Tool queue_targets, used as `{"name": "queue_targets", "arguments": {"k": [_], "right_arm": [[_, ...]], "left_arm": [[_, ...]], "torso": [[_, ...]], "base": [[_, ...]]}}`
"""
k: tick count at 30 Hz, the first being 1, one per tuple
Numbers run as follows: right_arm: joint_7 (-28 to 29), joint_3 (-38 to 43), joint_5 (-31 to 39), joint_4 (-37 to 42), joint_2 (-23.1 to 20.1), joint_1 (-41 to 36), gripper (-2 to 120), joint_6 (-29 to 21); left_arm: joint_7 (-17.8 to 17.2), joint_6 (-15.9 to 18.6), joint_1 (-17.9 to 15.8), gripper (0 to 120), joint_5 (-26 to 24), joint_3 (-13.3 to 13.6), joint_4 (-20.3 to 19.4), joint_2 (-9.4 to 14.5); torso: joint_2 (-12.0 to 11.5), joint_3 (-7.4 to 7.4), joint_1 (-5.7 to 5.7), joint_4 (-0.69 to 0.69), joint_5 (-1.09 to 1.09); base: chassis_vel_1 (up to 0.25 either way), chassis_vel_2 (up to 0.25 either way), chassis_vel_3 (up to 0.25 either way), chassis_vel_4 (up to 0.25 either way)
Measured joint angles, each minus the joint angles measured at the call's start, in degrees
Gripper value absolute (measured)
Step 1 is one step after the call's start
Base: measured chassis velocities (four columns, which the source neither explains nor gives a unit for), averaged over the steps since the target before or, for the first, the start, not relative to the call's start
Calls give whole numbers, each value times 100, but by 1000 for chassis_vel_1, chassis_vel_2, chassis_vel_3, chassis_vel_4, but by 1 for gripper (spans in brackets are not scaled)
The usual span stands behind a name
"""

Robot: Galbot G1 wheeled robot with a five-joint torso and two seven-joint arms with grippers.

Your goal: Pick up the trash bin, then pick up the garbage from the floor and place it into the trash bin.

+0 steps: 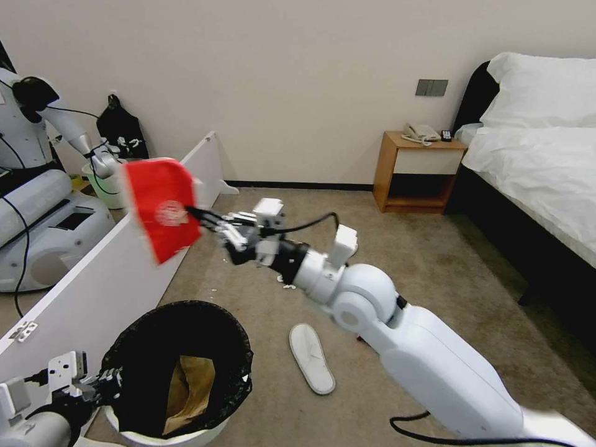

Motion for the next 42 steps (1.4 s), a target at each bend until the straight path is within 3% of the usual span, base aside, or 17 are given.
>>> {"name": "queue_targets", "arguments": {"k": [7, 24, 29, 42], "right_arm": [[-201, -362, 103, -42, 84, 369, 0, 1], [-467, -664, -98, 168, -1172, 181, 0, -126], [-506, -645, -183, 233, -1363, -19, 0, -129], [-412, -1155, -377, 183, -1341, -202, 1, -106]], "left_arm": [[20, 0, -20, 2, -1, -4, 0, -18], [-3, 0, -52, 2, -48, -84, -38, -7], [-32, 0, -88, 2, -77, -79, -50, -6], [-46, 0, -133, 2, -135, -71, -54, 6]], "torso": [[0, 0, 0, 1, 1], [-1, 0, 0, -2, 2], [-1, 0, 0, 0, 2], [-1, 0, 0, 0, 0]], "base": [[0, 0, 0, 0], [0, 0, 0, 0], [0, 0, 0, 0], [0, 0, 0, 0]]}}
